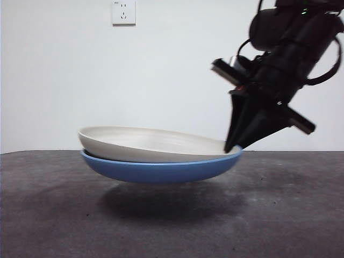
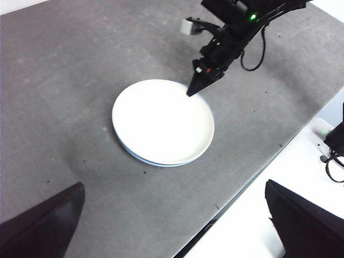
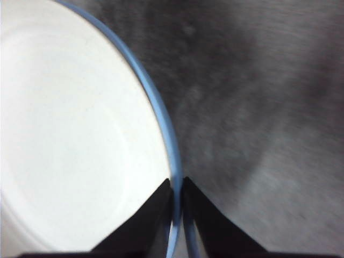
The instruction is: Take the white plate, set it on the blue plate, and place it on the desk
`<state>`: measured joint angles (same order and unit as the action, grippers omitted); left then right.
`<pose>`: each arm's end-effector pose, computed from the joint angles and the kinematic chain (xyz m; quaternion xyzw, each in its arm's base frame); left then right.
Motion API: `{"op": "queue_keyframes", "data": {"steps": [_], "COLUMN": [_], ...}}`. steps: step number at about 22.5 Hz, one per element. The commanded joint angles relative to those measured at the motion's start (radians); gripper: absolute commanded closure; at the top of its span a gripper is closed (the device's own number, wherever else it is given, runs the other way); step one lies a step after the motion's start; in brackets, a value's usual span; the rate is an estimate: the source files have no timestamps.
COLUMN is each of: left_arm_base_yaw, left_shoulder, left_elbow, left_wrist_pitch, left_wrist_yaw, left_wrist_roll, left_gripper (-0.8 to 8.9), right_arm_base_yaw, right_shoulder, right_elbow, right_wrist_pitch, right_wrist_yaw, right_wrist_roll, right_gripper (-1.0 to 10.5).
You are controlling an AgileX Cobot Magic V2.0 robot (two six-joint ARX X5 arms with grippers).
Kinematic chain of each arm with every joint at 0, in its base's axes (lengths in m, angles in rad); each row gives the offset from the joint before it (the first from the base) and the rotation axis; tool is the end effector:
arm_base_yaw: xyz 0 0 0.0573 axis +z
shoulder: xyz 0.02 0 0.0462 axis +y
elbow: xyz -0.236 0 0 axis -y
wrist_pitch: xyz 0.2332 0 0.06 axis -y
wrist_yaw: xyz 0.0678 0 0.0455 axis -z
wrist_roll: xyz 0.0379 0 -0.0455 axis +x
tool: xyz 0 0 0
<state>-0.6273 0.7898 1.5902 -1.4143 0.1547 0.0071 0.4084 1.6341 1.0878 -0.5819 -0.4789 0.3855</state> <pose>0.0445 -0.0395 0.4196 0.0739 0.2925 -0.3643 0.8811 0.2765 0.1387 0.1775 0.1647 0.5939 0.2537 0.7455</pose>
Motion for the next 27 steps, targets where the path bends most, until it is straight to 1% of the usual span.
{"op": "queue_keyframes", "data": {"steps": [1, 4, 8, 12, 18, 19, 20, 23, 24, 26, 27], "left_arm_base_yaw": [-0.008, -0.008, -0.008, -0.008, -0.008, -0.008, -0.008, -0.008, -0.008, -0.008, -0.008], "left_shoulder": [0.007, 0.007, 0.007, 0.007, 0.007, 0.007, 0.007, 0.007, 0.007, 0.007, 0.007], "left_elbow": [0.016, 0.016, 0.016, 0.016, 0.016, 0.016, 0.016, 0.016, 0.016, 0.016, 0.016], "left_wrist_pitch": [-0.036, -0.036, -0.036, -0.036, -0.036, -0.036, -0.036, -0.036, -0.036, -0.036, -0.036], "left_wrist_yaw": [-0.005, -0.005, -0.005, -0.005, -0.005, -0.005, -0.005, -0.005, -0.005, -0.005, -0.005], "left_wrist_roll": [0.004, 0.003, 0.003, 0.003, 0.000, 0.001, 0.001, 0.000, 0.000, 0.000, 0.000], "left_gripper": [2.15, 2.15, 2.15, 2.15, 2.15, 2.15, 2.15, 2.15, 2.15, 2.15, 2.15], "right_arm_base_yaw": [0.029, 0.038, 0.040, 0.040, 0.042, 0.042, 0.042, 0.042, 0.042, 0.042, 0.042], "right_shoulder": [0.043, 0.059, 0.066, 0.080, 0.094, 0.094, 0.094, 0.094, 0.094, 0.087, 0.080], "right_elbow": [0.020, 0.020, 0.020, 0.019, 0.019, 0.019, 0.019, 0.019, 0.019, 0.019, 0.019], "right_wrist_pitch": [0.027, 0.020, 0.013, 0.009, 0.005, 0.005, 0.005, 0.001, 0.001, -0.002, -0.002], "right_wrist_yaw": [0.018, 0.057, 0.073, 0.131, 0.147, 0.147, 0.147, 0.146, 0.145, 0.146, 0.146], "right_wrist_roll": [0.061, 0.061, 0.060, 0.060, 0.041, 0.041, 0.042, 0.038, 0.024, 0.014, 0.011], "right_gripper": [9.3, 9.3, 9.3, 9.3, 9.3, 9.1, 8.7, 6.4, 5.8, 5.1, 5.0]}}
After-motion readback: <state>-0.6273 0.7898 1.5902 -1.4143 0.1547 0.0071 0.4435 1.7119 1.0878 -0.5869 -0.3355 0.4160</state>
